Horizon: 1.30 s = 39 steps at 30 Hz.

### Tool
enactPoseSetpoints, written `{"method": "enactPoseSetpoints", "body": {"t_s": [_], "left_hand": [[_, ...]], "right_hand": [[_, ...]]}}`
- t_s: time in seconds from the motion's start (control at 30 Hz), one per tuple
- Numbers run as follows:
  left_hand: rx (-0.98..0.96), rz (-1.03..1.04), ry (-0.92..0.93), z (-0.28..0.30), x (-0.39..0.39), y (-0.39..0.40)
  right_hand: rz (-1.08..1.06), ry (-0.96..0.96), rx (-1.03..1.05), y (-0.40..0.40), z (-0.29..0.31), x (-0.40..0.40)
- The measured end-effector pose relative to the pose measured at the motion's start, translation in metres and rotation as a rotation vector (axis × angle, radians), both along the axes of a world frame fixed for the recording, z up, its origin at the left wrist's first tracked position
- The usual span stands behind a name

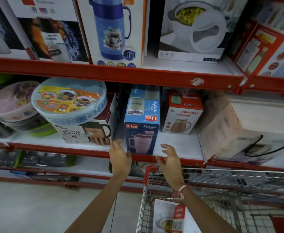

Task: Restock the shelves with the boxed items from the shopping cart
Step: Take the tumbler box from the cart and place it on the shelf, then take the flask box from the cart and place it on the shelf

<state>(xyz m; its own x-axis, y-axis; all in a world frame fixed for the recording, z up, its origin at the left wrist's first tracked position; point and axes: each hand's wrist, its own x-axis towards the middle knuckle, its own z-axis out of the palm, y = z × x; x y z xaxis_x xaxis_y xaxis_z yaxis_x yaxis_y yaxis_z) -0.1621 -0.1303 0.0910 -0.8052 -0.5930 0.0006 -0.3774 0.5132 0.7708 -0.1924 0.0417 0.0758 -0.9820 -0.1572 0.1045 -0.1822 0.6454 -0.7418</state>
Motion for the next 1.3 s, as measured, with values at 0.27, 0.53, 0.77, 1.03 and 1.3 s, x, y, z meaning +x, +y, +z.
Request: {"method": "enactPoseSetpoints", "body": {"t_s": [0.27,0.53,0.77,1.03,1.3], "left_hand": [[0.045,-0.267,-0.098,-0.045,0.049,0.092],[0.308,-0.520,-0.674,-0.107,0.103,0.193],[0.411,-0.596,-0.819,-0.126,0.129,0.204],[0.503,-0.354,-0.488,-0.017,0.129,0.165],[0.472,-0.297,-0.143,0.090,0.162,0.145]], "right_hand": [[-0.183,-0.314,0.231,0.105,-0.078,0.086],[-0.615,-0.916,0.190,0.194,-0.119,0.142],[-0.425,-1.061,-0.084,0.194,-0.067,0.145],[-0.214,-0.707,-0.003,0.192,0.016,0.133],[-0.049,-0.349,0.040,0.197,0.122,0.148]]}}
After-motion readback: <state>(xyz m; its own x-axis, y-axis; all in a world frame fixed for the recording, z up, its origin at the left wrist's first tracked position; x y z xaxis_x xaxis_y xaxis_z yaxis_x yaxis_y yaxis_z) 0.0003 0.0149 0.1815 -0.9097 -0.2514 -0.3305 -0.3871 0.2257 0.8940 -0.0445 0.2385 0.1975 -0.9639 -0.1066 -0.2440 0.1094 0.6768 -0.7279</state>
